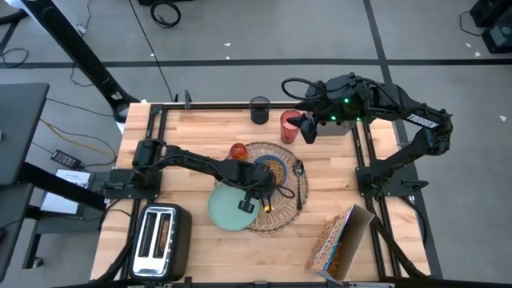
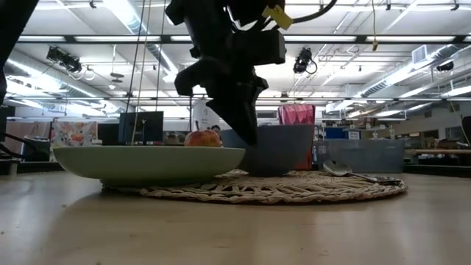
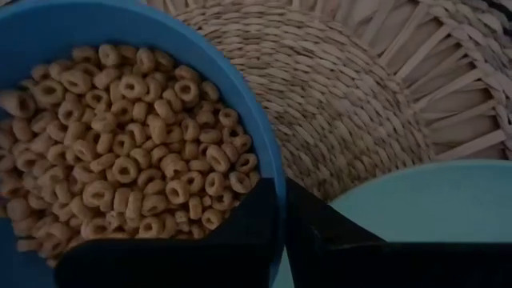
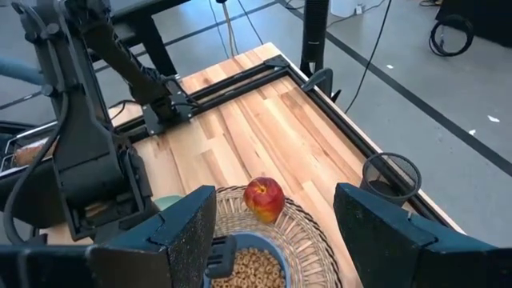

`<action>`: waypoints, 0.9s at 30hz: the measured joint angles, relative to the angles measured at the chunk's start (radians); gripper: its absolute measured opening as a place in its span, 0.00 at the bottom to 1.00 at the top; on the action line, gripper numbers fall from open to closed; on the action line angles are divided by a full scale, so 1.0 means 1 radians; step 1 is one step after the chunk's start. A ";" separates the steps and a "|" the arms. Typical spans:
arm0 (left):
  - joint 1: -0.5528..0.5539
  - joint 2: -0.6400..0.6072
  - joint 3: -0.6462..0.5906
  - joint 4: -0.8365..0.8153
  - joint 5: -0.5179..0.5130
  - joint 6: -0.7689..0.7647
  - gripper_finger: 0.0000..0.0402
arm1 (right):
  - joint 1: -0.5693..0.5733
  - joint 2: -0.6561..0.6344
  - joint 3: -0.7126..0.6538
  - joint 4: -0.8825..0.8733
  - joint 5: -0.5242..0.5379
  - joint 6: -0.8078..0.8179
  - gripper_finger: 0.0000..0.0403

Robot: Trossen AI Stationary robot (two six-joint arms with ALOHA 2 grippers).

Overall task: Arrange a breakfast setting
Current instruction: Put the blue bowl on the brown table mat, then put the toasted bread on the light green plate

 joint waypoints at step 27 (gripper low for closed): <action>0.036 -0.137 -0.002 -0.049 0.000 -0.097 0.38 | -0.003 0.013 0.000 -0.001 0.000 -0.061 0.72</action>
